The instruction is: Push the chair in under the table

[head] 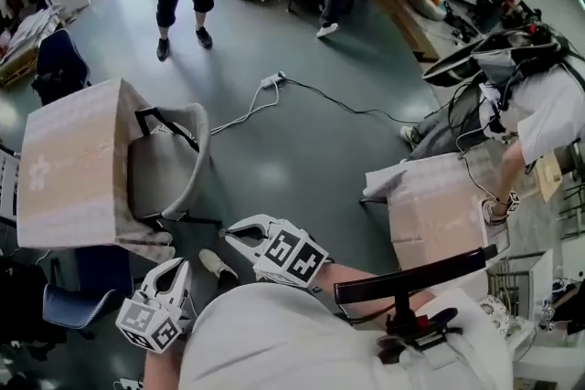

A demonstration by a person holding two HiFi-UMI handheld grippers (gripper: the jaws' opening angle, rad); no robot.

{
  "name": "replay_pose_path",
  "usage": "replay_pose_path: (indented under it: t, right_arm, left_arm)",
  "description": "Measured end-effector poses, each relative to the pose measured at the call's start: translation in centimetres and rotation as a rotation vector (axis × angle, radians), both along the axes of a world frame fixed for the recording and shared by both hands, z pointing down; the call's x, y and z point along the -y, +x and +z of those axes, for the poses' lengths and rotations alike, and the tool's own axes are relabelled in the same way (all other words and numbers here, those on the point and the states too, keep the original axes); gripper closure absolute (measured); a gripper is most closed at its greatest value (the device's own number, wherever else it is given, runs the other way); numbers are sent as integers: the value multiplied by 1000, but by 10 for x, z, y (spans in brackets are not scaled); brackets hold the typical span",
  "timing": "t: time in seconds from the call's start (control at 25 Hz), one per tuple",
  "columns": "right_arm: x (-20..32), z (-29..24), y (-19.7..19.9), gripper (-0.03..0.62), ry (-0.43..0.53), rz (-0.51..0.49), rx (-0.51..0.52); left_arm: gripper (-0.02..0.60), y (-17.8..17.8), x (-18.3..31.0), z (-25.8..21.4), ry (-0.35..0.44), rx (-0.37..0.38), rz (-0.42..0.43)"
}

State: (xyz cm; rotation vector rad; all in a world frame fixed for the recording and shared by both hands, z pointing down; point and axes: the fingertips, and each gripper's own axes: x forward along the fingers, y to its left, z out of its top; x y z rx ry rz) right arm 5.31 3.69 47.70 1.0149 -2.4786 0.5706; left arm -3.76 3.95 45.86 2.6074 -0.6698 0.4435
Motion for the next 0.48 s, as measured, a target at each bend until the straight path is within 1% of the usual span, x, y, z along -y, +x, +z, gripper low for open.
replay_pose_path:
  t: [0.2,0.48]
  right_arm:
    - [-12,8,2,580,-16,18,14]
    - [-16,21,7,580,-32,29,45]
  left_arm:
    - [566,5,-8,5,-4,8,39]
    - [566,9,-14,12,-9,37,44]
